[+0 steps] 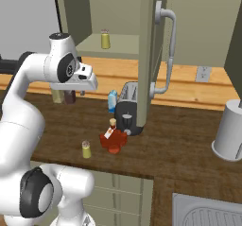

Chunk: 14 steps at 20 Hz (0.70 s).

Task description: Put the shaker and condiment bottle from the counter next to their counterparts in the cabinet.

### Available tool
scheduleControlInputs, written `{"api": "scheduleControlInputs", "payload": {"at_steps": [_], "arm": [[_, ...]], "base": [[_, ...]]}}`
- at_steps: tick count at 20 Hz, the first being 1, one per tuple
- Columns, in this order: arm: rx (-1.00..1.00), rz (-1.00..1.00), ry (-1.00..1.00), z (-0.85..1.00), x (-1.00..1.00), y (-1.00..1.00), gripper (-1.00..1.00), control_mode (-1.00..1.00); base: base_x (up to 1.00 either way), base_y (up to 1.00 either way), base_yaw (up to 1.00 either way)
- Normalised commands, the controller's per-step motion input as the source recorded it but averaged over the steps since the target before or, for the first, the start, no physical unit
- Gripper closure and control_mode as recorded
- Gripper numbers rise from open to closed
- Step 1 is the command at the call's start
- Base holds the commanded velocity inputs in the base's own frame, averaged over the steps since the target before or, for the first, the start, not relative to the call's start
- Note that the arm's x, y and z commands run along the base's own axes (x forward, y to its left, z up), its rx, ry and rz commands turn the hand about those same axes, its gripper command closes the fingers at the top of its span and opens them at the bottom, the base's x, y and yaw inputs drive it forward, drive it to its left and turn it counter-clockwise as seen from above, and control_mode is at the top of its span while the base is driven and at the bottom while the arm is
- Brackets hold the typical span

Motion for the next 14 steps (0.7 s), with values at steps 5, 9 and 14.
{"api": "scheduleControlInputs", "payload": {"at_steps": [5, 9, 14], "arm": [[0.07, 0.10, 0.00, -0.20, -0.01, -0.05, -1.00, -1.00], [0.13, 0.30, -0.04, -0.29, -0.13, -0.21, -1.00, -1.00], [0.03, 0.02, 0.00, -0.02, 0.00, 0.00, -1.00, -1.00]], "base": [[0.00, 0.00, 0.00], [0.00, 0.00, 0.00], [0.00, 0.00, 0.00]]}}
